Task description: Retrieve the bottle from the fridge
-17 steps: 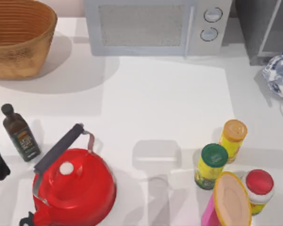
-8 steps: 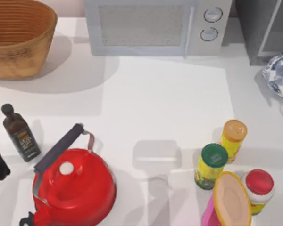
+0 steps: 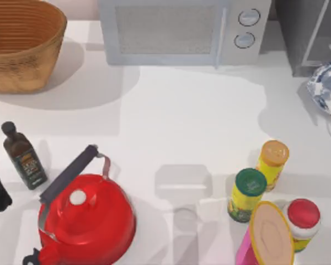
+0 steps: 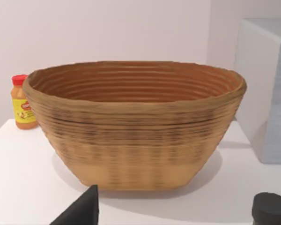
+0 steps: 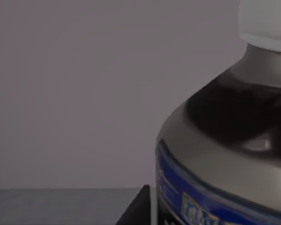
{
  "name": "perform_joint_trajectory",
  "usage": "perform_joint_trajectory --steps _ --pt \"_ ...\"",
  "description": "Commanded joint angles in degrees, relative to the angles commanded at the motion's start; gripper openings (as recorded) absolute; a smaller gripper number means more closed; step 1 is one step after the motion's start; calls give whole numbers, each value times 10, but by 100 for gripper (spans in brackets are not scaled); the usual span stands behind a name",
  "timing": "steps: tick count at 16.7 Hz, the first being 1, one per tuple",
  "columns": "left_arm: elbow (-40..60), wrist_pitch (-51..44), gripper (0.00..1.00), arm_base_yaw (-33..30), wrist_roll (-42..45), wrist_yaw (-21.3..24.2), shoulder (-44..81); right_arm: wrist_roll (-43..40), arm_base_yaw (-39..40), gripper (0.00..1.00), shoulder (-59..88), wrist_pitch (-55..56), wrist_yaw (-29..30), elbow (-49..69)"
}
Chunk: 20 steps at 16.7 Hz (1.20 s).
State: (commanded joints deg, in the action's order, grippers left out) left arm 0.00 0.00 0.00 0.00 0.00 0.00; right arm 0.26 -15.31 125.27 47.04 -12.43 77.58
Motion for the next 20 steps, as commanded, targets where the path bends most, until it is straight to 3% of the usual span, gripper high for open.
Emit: perform_joint_trajectory --steps 8,20 --pt "0 0 100 0 0 0 0 1 -3 0 -23 -6 -4 -15" --pt "0 0 100 0 0 0 0 2 -37 0 -181 85 -40 -261"
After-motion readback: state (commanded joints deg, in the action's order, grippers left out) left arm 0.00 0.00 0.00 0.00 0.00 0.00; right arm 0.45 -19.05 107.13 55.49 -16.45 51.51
